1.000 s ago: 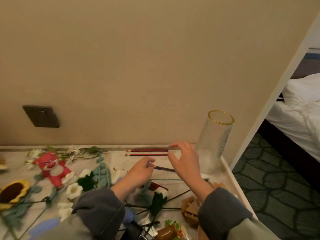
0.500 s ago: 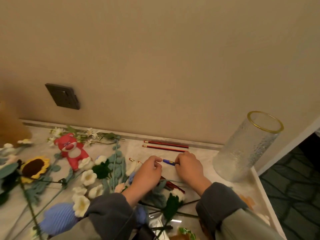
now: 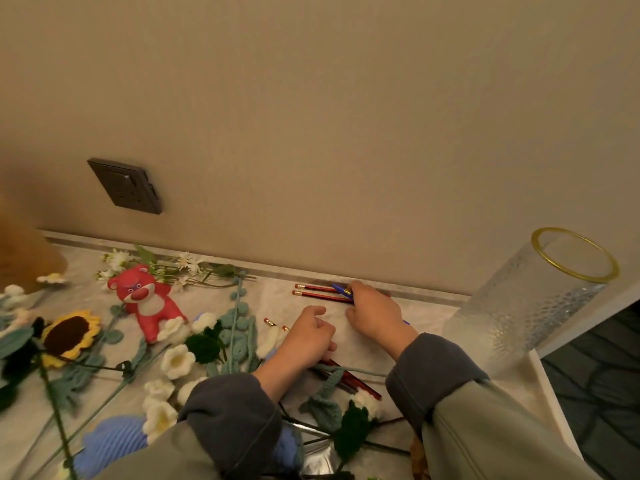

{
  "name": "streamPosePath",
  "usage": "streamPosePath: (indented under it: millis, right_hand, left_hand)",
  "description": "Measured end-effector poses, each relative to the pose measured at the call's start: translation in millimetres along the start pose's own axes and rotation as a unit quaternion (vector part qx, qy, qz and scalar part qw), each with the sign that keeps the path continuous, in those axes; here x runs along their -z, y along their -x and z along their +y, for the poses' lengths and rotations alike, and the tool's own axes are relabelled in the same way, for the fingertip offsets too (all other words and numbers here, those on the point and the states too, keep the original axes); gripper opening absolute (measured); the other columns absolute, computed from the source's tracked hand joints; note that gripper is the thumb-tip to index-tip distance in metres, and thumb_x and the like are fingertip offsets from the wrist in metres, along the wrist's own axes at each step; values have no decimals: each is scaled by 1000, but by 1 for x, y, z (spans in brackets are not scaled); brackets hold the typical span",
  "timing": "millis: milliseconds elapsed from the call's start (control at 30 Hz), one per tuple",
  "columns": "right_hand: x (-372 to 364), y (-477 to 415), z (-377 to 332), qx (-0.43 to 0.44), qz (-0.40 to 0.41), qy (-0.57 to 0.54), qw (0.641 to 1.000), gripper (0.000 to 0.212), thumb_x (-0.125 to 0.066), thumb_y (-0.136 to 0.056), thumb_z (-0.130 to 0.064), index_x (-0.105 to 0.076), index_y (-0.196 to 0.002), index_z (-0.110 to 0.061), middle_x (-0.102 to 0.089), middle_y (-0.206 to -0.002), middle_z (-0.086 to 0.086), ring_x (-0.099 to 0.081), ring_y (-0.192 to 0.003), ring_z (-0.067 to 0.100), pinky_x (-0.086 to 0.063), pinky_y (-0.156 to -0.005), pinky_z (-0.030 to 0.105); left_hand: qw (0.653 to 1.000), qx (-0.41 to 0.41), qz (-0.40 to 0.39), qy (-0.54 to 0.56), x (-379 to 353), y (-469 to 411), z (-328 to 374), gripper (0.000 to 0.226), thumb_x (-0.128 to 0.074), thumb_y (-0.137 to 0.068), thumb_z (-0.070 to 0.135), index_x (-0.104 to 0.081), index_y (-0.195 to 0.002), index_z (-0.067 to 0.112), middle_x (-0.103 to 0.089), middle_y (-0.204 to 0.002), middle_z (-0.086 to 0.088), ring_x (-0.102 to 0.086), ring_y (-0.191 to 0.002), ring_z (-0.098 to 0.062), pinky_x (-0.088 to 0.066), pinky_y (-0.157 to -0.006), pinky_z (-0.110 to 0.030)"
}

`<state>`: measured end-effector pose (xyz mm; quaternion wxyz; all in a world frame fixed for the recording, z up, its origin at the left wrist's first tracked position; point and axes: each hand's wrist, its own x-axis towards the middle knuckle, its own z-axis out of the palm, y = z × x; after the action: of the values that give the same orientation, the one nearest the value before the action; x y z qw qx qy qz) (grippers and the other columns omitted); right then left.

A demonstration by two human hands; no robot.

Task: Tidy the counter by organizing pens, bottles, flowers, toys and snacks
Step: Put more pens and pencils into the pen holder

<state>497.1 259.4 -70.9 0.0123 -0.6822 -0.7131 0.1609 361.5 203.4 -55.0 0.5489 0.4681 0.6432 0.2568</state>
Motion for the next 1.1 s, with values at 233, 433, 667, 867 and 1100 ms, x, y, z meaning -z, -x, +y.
streamPosePath:
  millis: [233, 433, 667, 867, 1100]
  right_hand:
    - [11, -11, -4, -14, -104, 68, 992, 26, -52, -92, -36, -57, -110, -17, -63, -108, 5, -59, -95, 24, -44, -73, 33]
    - [-5, 9, -5, 7, -80, 54, 995, 31, -54, -82, -49, -56, -97, -22, -55, -86, -2, -55, -81, 19, -43, -68, 32]
    - [-3, 31, -10, -3, -81, 5, 997, 30, -49, -86, -49, -56, -93, -21, -56, -84, -1, -55, -79, 19, -43, -67, 31]
    - [31, 60, -42, 35, -35, -228, 973, 22, -48, -89, -30, -57, -74, -18, -55, -67, 0, -50, -64, 18, -35, -58, 32]
    - [54, 100, -89, 42, -94, -388, 916, 19, -45, -93, -21, -56, -79, -15, -52, -68, -1, -46, -60, 12, -39, -59, 26]
  left_hand:
    - [999, 27, 10, 18, 3, -3, 3, 46, -43, -94, 8, -32, -139, 11, -58, -76, -9, -50, -53, -12, -41, -46, -20]
    - [999, 25, 21, 21, 6, 3, 7, 47, -40, -95, 7, -29, -140, 9, -59, -79, -10, -51, -57, -15, -42, -50, -23]
    - [999, 3, 38, 30, 12, 16, 11, 43, -38, -96, 9, -30, -138, 12, -59, -98, -13, -53, -62, -12, -42, -47, -20]
    - [996, -37, 38, 75, 23, 26, 17, 28, -36, -101, 29, -51, -115, 10, -53, -85, -4, -52, -64, -14, -41, -48, -24]
    - [986, -101, 96, 90, 63, 53, 20, 28, -38, -101, 31, -60, -97, 15, -60, -82, -4, -53, -69, -14, -44, -59, -27]
